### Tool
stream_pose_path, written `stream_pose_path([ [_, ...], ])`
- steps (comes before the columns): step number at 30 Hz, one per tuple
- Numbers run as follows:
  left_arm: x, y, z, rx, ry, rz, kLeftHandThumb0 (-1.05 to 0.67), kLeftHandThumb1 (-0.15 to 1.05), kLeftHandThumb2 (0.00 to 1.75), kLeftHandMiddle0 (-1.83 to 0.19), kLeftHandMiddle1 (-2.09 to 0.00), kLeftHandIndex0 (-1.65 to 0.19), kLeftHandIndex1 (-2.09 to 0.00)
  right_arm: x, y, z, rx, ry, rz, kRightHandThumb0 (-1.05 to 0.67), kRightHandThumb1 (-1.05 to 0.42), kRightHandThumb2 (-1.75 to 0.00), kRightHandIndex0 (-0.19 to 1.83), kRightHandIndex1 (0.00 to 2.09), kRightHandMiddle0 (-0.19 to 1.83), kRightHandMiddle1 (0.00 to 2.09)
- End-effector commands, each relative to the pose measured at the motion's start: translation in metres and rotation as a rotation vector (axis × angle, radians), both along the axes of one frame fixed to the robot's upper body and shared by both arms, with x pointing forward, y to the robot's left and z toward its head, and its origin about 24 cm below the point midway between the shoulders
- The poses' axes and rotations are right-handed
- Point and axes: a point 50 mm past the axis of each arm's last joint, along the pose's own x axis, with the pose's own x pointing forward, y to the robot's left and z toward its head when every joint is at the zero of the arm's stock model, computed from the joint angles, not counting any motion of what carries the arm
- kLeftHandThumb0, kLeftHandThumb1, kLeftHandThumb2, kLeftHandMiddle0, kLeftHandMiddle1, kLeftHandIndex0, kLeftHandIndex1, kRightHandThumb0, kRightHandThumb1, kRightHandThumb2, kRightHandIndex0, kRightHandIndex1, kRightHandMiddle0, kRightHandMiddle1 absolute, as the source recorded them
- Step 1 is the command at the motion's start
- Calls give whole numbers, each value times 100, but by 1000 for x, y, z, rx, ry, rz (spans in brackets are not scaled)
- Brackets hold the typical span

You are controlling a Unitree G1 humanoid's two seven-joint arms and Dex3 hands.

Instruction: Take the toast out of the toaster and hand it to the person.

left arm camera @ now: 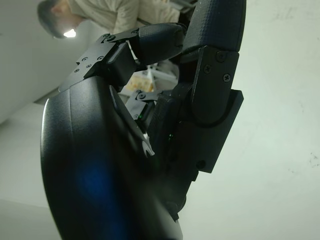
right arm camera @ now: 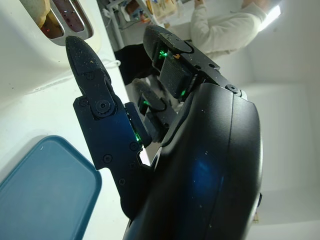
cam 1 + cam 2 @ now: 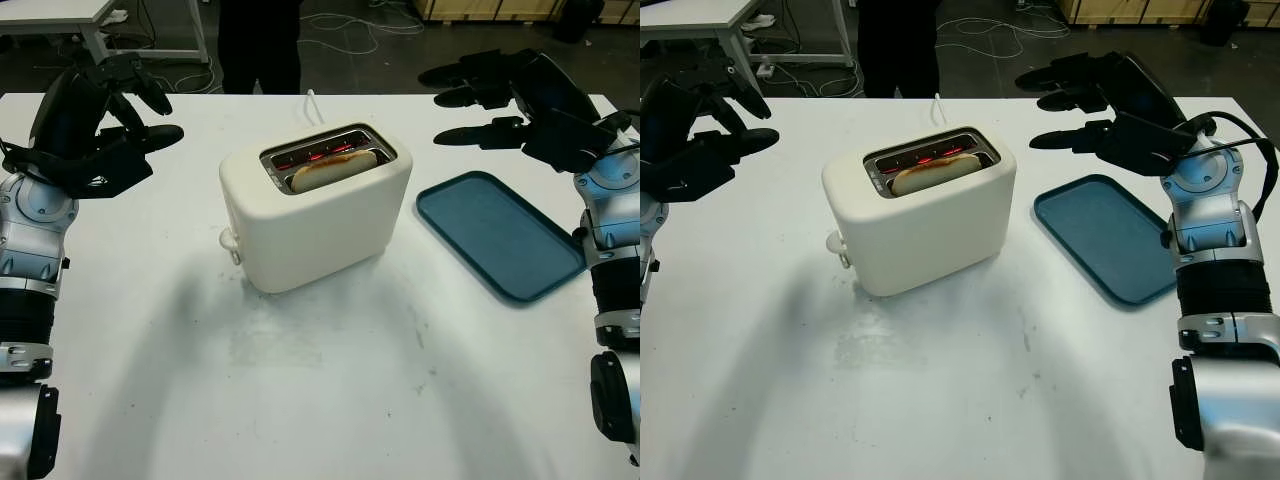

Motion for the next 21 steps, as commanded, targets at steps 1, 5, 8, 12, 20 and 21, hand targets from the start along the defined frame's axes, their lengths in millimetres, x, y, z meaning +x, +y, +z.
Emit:
stream_pose_path([
  [1,-1,1,-4,-9,7,5,-105,92,16,-70,-143,-59,-144,-1,-2,-1,7,-1,-6,-54,-77,0,86,0,78,0],
  [5,-1,1,-4,-5,9,8,-105,92,16,-71,-143,-58,-144,-1,-1,-1,-3,-9,-5,-56,-77,0,87,1,79,1],
  [8,-1,1,-4,-6,5,5,-105,92,17,-71,-143,-59,-144,-1,-1,0,-5,-3,-13,-57,-77,0,87,1,79,0],
  [12,0,0,-3,-3,2,2,-105,92,16,-72,-143,-59,-144,-1,0,0,10,12,-15,-56,-76,0,86,0,78,0],
  [20,0,0,-2,-4,-1,-3,-105,92,18,-71,-143,-59,-145,-1,1,1,-6,-4,-10,-57,-77,0,87,1,79,0],
  [21,0,0,-2,-7,-1,-3,-105,92,17,-72,-143,-59,-144,-1,0,1,-5,1,-10,-57,-77,0,87,1,79,0],
])
